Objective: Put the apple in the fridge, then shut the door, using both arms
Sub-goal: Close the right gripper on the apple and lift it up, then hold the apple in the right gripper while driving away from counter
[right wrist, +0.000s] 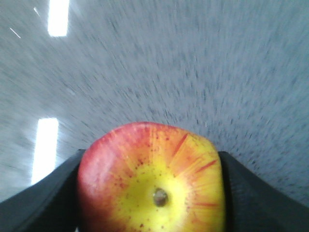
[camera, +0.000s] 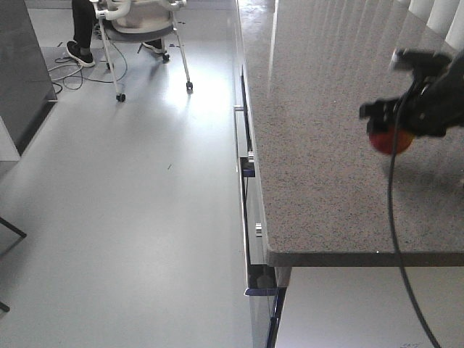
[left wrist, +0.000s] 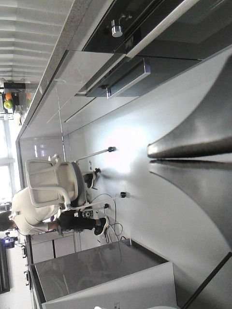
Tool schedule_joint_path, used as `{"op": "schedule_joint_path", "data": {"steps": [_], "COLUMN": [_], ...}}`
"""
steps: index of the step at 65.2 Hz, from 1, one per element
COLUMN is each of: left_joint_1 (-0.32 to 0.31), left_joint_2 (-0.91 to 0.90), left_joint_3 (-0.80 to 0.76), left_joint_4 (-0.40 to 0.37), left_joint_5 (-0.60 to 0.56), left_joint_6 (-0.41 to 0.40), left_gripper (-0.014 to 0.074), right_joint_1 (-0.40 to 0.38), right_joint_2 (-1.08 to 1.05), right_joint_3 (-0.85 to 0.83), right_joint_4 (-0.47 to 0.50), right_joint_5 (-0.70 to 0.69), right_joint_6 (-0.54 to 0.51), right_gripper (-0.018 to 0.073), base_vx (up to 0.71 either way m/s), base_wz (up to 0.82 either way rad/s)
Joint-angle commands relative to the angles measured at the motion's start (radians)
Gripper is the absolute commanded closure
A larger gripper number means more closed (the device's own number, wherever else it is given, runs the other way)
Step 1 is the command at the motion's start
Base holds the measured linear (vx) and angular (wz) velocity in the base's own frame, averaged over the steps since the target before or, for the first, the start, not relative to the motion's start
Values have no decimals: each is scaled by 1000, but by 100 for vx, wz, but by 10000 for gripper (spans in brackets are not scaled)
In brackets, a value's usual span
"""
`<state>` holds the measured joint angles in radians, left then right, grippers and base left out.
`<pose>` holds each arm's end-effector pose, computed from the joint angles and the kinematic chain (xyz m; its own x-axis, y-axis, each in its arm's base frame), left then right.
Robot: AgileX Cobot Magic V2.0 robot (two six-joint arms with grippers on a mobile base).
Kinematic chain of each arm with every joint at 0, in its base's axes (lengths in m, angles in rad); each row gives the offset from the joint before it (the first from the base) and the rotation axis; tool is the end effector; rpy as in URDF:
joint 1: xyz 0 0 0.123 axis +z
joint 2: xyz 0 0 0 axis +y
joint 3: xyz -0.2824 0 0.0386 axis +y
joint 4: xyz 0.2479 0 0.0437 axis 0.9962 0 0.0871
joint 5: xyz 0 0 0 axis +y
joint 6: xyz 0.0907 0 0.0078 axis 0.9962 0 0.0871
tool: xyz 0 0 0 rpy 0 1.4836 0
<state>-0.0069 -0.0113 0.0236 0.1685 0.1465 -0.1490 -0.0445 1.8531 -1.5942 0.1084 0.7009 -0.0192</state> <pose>0.0564 0.0019 0.1926 -0.0698 0.0182 -0.9974 -0.0163 0.9997 0.0194 0.4249 -0.0126 0.2928 -0.7619 0.0976 -0.6403 0.0481 0.9944 0.0943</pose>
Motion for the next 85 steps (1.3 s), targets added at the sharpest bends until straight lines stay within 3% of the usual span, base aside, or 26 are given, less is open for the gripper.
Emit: {"op": "schedule_joint_path", "data": {"steps": [1,19,27,85], "left_joint_1": [0,0,0,0], "left_joint_2": [-13,-13,-13,-13], "left_joint_3": [-17,-17,-17,-17], "left_joint_4": [-9,-9,-9,-9], "left_joint_5": [-77,-77,-77,-77], "left_joint_6": [-4,-4,-4,-4], "left_gripper": [602,602,602,602], "right_joint_1": [-4,-4,-4,-4], "right_joint_2": [-165,-483,-616,-1003], "right_joint_3": [-45,-41,-41,-41], "right_joint_4": [48,265,329,316], "right_joint_5": [-26,157,188,342], "right_joint_6": [-43,-215,-246,-245], "right_gripper": [426,426,426,426], "base_vx": [0,0,0,0], "base_wz": [0,0,0,0]}}
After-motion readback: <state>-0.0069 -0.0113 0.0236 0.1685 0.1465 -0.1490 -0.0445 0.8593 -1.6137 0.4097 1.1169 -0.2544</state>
